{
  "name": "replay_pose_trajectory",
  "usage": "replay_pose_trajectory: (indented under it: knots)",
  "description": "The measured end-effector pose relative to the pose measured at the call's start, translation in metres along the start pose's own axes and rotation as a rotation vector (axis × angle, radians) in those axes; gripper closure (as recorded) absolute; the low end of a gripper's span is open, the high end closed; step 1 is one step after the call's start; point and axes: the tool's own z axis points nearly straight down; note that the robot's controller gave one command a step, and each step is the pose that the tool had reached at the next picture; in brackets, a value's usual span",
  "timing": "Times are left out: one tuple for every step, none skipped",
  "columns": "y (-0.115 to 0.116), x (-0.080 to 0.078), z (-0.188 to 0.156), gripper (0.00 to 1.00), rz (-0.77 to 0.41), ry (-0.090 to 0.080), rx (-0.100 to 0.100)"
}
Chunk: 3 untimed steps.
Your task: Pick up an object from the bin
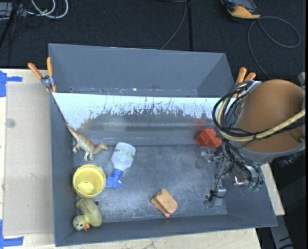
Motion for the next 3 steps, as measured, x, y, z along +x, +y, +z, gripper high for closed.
replay_pose_trajectory:
  knots:
    - [0.0,-0.001,-0.004,0.0,0.0,-0.008,0.0]
    - [0.04,-0.01,0.041,0.0,0.033,-0.009,0.001]
    - [0.059,-0.013,0.086,0.0,-0.013,-0.006,-0.005]
